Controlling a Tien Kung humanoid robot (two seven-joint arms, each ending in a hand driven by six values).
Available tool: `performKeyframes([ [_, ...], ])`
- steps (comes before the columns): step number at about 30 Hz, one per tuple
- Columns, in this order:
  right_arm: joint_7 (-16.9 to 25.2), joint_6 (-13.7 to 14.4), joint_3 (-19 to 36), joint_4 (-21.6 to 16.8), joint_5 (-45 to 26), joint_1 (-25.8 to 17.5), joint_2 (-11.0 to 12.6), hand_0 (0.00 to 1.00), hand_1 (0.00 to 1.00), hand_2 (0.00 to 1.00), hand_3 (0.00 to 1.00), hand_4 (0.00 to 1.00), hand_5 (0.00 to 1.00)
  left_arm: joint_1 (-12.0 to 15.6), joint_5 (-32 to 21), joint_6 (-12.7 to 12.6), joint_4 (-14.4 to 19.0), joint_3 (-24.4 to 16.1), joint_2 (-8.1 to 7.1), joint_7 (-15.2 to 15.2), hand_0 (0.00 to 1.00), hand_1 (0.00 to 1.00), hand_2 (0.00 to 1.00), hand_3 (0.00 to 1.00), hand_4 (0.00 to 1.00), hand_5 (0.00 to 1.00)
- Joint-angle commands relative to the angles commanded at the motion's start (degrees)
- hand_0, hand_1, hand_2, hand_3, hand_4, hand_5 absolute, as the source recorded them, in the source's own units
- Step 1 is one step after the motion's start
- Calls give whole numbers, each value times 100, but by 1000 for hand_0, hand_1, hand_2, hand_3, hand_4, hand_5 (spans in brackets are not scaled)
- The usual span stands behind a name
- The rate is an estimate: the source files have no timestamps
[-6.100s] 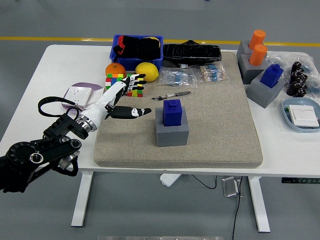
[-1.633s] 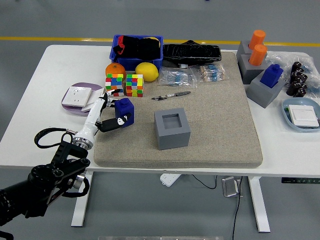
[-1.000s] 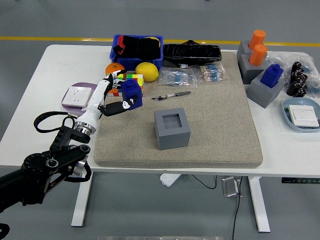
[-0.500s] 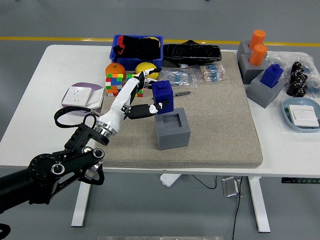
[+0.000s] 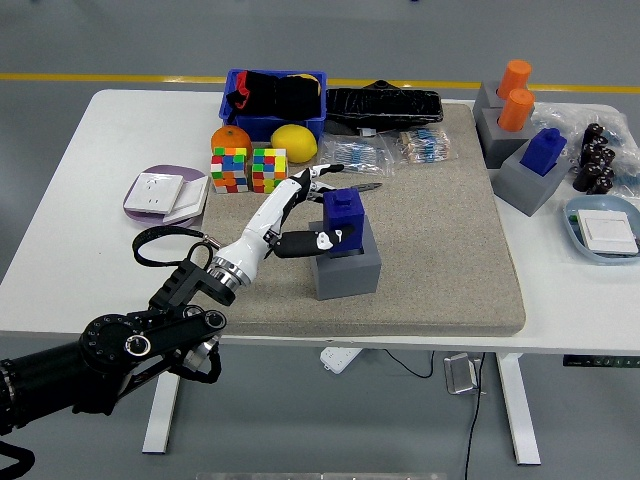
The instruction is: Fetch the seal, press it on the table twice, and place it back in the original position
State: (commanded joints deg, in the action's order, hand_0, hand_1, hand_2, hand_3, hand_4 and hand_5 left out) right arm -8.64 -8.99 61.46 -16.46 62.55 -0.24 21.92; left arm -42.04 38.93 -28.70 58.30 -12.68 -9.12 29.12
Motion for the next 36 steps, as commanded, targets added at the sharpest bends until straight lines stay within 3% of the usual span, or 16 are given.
performKeyframes([
  [9, 1, 0, -9, 0, -5, 2, 4, 831, 761, 753, 694, 747, 378, -23, -114, -21, -139, 59, 122, 39, 835, 513, 436, 864, 680, 2],
  [36, 0, -3, -43, -2, -16, 7, 11, 831, 761, 753, 695, 747, 377, -54, -154, -63, -431, 244, 242, 127, 835, 514, 437, 862, 687, 2],
])
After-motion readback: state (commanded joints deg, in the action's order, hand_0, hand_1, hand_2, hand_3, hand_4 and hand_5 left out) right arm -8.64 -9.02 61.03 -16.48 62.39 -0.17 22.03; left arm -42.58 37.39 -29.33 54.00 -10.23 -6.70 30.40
